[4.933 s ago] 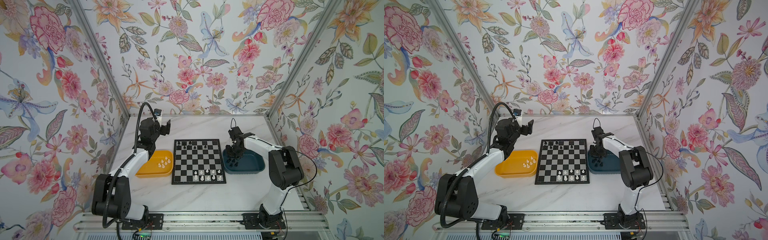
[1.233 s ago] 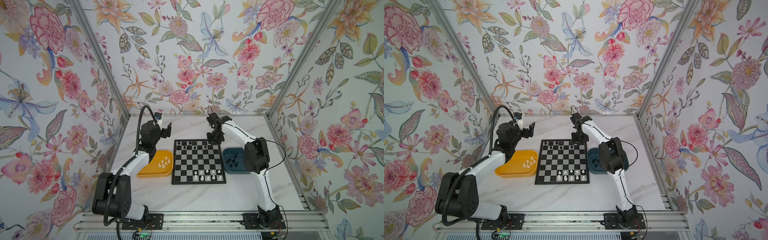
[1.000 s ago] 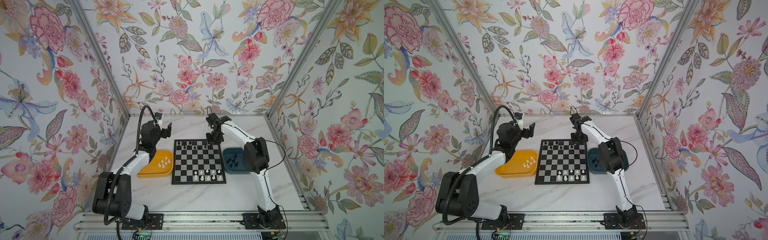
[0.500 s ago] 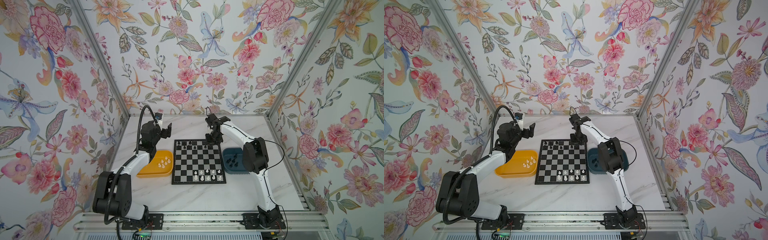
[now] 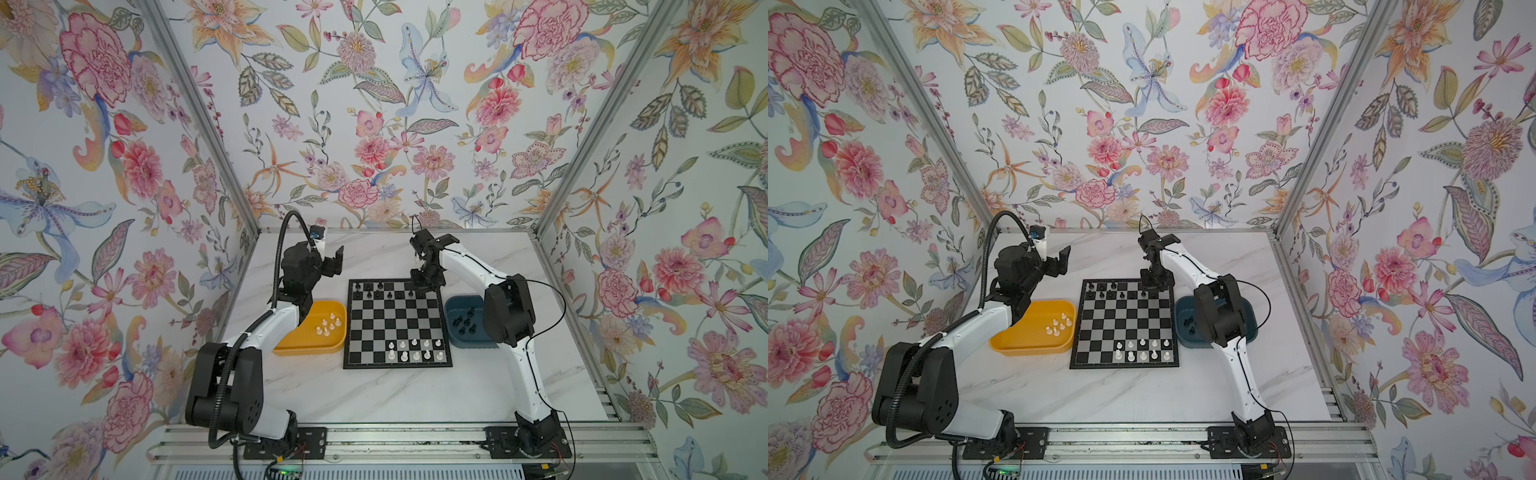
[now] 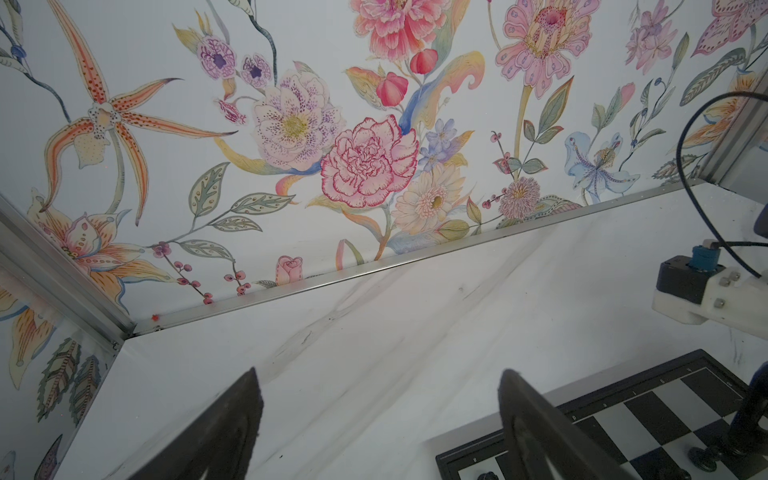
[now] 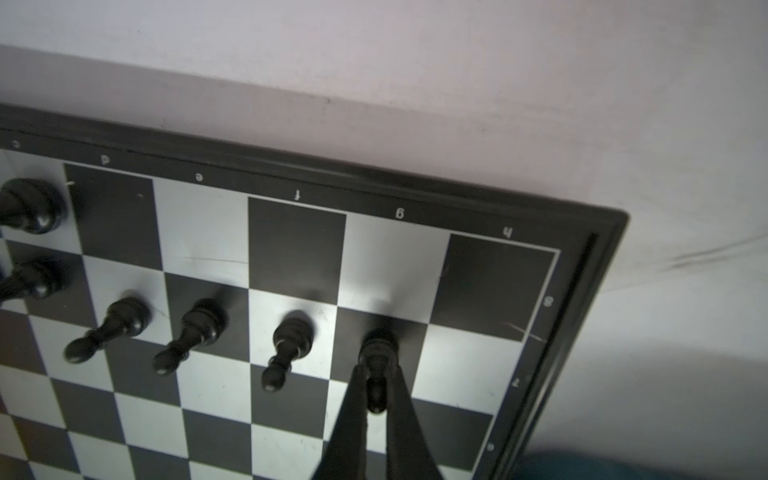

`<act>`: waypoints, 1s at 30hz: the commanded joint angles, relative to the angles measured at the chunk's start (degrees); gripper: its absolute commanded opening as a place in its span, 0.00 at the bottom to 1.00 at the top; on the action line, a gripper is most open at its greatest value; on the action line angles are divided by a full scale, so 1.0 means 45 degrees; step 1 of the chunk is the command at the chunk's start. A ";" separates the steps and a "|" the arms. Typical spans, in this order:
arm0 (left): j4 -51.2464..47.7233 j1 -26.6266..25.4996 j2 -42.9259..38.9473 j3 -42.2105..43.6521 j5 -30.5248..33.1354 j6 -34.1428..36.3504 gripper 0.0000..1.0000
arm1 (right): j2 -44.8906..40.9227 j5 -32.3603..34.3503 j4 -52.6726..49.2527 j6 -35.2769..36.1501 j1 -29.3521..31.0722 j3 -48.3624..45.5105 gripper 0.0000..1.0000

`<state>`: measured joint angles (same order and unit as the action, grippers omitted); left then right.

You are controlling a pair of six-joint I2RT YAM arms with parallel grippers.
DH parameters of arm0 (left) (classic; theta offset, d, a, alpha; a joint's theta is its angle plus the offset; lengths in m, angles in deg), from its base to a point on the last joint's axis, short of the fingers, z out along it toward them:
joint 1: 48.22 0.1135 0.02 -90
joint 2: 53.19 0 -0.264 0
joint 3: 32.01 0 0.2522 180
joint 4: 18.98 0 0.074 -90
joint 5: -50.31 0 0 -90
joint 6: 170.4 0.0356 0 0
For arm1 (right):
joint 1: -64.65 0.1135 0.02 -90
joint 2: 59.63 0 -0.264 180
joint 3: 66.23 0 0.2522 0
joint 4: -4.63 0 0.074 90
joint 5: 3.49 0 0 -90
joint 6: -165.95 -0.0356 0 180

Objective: Set up the chess pieces on the board
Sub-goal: 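Lower the pawn onto the second-row square and open the right gripper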

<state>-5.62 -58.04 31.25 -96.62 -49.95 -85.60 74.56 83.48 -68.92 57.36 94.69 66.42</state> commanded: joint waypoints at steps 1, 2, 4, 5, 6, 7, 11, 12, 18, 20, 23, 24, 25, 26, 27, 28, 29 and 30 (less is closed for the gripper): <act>0.0167 -0.0021 0.0124 -0.0065 -0.0082 -0.0116 0.90 | 0.0440 0.0028 -0.0152 0.0068 0.0101 -0.0199 0.08; 0.0166 -0.0024 0.0140 -0.0056 -0.0083 -0.0116 0.90 | 0.0434 0.0028 -0.0151 0.0067 0.0112 -0.0209 0.10; 0.0161 -0.0034 0.0129 -0.0060 -0.0083 -0.0116 0.90 | 0.0407 0.0031 -0.0162 0.0060 0.0121 -0.0195 0.13; 0.0156 -0.0036 0.0140 -0.0048 -0.0078 -0.0114 0.90 | 0.0385 0.0029 -0.0151 0.0060 0.0121 -0.0209 0.15; 0.0166 -0.0026 0.0140 -0.0051 -0.0083 -0.0116 0.90 | 0.0358 0.0033 -0.0152 0.0049 0.0121 -0.0209 0.16; 0.0156 -0.0025 0.0141 -0.0048 -0.0076 -0.0116 0.90 | 0.0319 0.0062 -0.0136 0.0031 0.0140 -0.0207 0.18; 0.0166 -0.0034 0.0102 -0.0048 -0.0118 -0.0136 0.90 | 0.0113 0.0109 -0.0112 0.0009 0.0177 -0.0170 0.25; 0.0166 -0.0024 0.0085 -0.0048 -0.0103 -0.0136 0.90 | 0.0073 0.0124 -0.0114 -0.0014 0.0179 -0.0154 0.25; 0.0182 -0.0024 0.0042 -0.0009 -0.0122 -0.0155 0.90 | -0.0288 0.0199 -0.0122 -0.0073 0.0179 -0.0170 0.28; 0.0174 -0.0025 0.0009 -0.0009 -0.0122 -0.0155 0.90 | -0.0492 0.0279 -0.0112 -0.0094 0.0160 -0.0170 0.29; 0.0183 -0.0024 -0.0006 -0.0010 -0.0156 -0.0155 0.90 | -0.0888 0.0355 -0.0106 -0.0088 0.0093 -0.0134 0.30; 0.0183 -0.0038 -0.0015 -0.0009 -0.0161 -0.0173 0.90 | -0.1069 0.0321 -0.0116 -0.0096 0.0036 -0.0142 0.31; 0.0184 -0.0024 -0.0015 -0.0009 -0.0179 -0.0175 0.90 | -0.1238 0.0321 -0.0113 -0.0121 -0.0013 -0.0160 0.31; 0.0180 -0.0014 -0.0035 -0.0009 -0.0181 -0.0175 0.90 | -0.1409 0.0357 -0.0115 -0.0115 -0.0062 -0.0179 0.31; 0.0173 -0.0016 -0.0070 0.0009 -0.0195 -0.0189 0.90 | -0.1656 0.0399 -0.0111 -0.0091 -0.0146 -0.0207 0.31; 0.0202 -0.0033 -0.0084 0.0011 -0.0200 -0.0194 0.90 | -0.1840 0.0399 -0.0108 -0.0093 -0.0198 -0.0237 0.31; 0.0205 -0.0024 -0.0093 0.0030 -0.0178 -0.0194 0.90 | -0.2106 0.0449 -0.0115 -0.0071 -0.0296 -0.0281 0.30; 0.0219 -0.0021 -0.0113 0.0045 -0.0180 -0.0209 0.90 | -0.2340 0.0520 -0.0112 -0.0036 -0.0354 -0.0321 0.30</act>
<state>-5.60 -58.04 31.25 -96.62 -49.99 -85.79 69.95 84.29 -68.92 57.30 94.34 65.50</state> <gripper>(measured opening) 0.900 0.303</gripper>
